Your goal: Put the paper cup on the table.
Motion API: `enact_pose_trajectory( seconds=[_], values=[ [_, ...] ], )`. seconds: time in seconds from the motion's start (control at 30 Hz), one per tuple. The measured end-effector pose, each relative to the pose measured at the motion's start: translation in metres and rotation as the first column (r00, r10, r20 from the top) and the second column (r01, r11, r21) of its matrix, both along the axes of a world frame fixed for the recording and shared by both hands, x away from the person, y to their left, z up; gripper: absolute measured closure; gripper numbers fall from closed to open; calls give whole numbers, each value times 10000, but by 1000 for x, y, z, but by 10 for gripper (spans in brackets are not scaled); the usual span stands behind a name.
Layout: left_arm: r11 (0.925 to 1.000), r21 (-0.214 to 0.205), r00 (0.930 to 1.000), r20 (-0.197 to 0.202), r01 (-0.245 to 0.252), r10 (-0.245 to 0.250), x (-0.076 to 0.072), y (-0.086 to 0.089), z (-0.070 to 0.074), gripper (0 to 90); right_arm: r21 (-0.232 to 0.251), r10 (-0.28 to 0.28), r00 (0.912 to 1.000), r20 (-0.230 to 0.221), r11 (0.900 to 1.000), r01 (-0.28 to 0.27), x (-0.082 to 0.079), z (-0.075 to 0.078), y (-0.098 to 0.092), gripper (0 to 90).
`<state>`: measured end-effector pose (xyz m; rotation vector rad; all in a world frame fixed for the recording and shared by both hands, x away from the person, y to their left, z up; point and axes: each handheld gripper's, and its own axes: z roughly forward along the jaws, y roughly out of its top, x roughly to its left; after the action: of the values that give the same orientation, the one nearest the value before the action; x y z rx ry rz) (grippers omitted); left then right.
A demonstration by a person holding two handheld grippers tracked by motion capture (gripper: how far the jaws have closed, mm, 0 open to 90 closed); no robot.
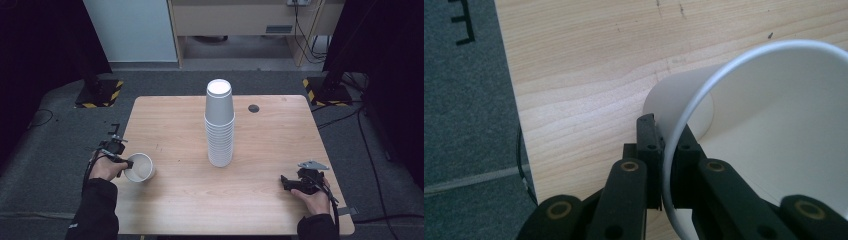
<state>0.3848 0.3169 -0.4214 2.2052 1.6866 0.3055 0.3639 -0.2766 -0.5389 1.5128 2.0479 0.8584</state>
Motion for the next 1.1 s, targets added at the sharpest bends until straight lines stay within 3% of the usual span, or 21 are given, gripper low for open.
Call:
enact_pose_trajectory(
  seconds=[0.2, 0.6, 0.73, 0.83, 0.93, 0.97, 1.0, 1.1],
  values=[
    [10000, -44, 9999, -70, -77, 76, 5, -3, -1, 855, 2, 0, 10000, -1, 10000, 0, 0, 0, 0, 33],
    [9996, -291, 9950, 995, -69, 97, 5, -2, -11, 809, 6, -7, 10000, -10, 10000, 7, 0, 0, 0, 32],
    [9994, -328, 9900, 1408, -68, 113, 4, 0, -9, 750, -4, 1, 10000, -6, 10000, -1, 0, 0, 0, 32],
    [9988, -425, 9808, 1925, -234, 312, 2, 0, -6, 666, -3, 0, 10000, -7, 10000, 0, 0, 0, 0, 32],
    [9963, -697, 9640, 2574, -509, 673, -1, 1, -1, 534, 6, -7, 10000, -11, 10000, 7, 0, 0, 0, 32],
    [9947, -804, 9540, 2876, -636, 843, -3, 1, 1, 487, 8, -8, 10000, -12, 10000, 8, 0, 0, 0, 32],
    [9938, -913, 9409, 3264, -640, 906, -4, 1, 2, 424, 7, -7, 10000, -11, 10000, 7, 0, 0, 0, 32],
    [9908, -1163, 8922, 4370, -697, 1140, -12, 3, 3, 341, -1, 0, 10000, -7, 10000, 0, 0, 0, 0, 32]
  ],
)
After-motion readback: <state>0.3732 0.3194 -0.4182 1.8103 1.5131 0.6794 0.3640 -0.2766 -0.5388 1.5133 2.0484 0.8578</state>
